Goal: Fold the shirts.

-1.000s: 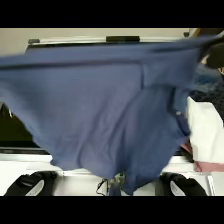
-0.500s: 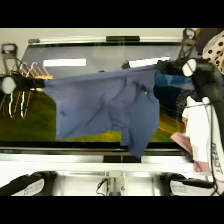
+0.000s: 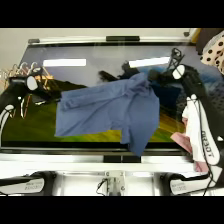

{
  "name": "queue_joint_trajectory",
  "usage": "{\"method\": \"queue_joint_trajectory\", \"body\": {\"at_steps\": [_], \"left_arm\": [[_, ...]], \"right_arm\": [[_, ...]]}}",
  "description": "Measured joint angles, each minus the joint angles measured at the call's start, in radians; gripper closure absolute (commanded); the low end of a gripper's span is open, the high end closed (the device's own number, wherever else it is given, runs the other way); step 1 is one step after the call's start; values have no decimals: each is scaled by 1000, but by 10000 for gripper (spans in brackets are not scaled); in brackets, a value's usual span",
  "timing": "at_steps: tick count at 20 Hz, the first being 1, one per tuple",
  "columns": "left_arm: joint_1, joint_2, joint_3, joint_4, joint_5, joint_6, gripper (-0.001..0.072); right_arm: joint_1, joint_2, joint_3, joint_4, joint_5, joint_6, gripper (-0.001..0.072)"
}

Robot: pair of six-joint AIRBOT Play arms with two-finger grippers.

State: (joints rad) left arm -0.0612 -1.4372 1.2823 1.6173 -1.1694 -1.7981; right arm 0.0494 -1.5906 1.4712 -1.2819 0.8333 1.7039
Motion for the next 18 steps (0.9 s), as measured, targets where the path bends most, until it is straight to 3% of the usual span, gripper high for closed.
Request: {"method": "queue_joint_trajectory", "body": {"at_steps": [2,7,13,18], "left_arm": [[51,12,15,-15,-131,92,167],[245,180,-206,-168,-270,208,170],[373,345,-605,-410,-101,292,171],[393,367,-731,-512,73,316,172]], "right_arm": [[-23,46,0,-53,117,-75,240],[-127,161,-69,-158,475,-259,251],[-222,238,-175,-8,604,-334,251],[-236,249,-192,51,628,-348,251]]}}
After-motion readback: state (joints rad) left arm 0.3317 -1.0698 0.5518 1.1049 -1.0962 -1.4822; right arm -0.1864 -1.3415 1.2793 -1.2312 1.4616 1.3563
